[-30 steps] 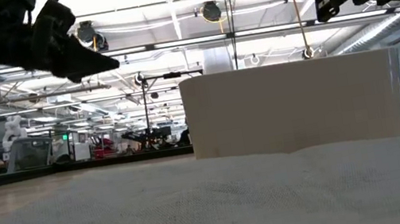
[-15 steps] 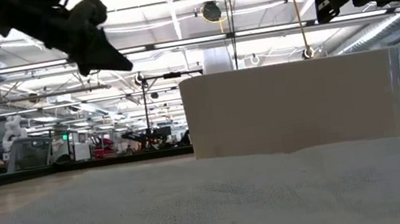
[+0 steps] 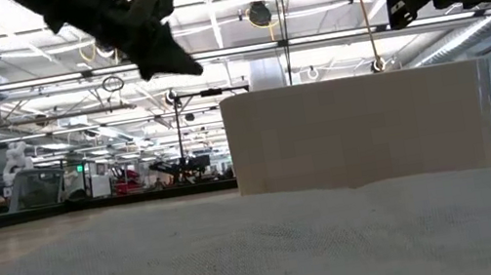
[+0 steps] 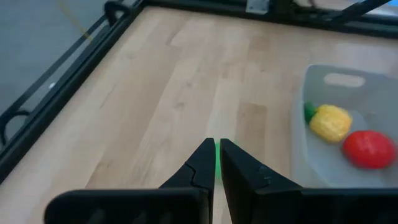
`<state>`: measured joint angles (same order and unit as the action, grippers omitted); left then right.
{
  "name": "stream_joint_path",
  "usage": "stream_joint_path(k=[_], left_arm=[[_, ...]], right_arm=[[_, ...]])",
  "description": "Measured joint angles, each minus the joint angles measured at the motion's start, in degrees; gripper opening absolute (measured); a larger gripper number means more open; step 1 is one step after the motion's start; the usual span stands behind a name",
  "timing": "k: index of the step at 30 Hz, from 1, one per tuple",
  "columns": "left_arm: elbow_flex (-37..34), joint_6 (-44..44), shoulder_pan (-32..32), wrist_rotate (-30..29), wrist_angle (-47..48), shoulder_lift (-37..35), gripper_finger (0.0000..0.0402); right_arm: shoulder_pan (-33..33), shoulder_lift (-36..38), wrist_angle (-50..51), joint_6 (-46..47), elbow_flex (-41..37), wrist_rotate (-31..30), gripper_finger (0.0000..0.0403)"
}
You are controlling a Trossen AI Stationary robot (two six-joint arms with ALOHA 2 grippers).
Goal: Pick and placing Produce into tupperware
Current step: Put the green pear into the gray bin
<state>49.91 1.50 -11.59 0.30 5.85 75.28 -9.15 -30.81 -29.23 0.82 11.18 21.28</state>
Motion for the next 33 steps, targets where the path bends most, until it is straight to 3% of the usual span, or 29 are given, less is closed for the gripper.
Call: stream_joint_path(k=[10, 23, 33], left_arm=[[12.65, -3.41, -1.65, 9.22, 3.03, 6.77, 0.0026], [35.15, 0.65, -1.82, 7.2, 22.87, 20.39, 0.0026], [44.03, 1.12, -1.82, 6.71, 37.39, 27.38, 0.0026]], right_arm=[[0.0, 0.0, 0.45, 0.37, 0.01, -0.01, 0.0], [-0.04, -0.17, 3.24, 0.26, 0.02, -0.15, 0.0], [-0.15, -0.07, 2.35, 0.63, 0.04, -0.24, 0.0]])
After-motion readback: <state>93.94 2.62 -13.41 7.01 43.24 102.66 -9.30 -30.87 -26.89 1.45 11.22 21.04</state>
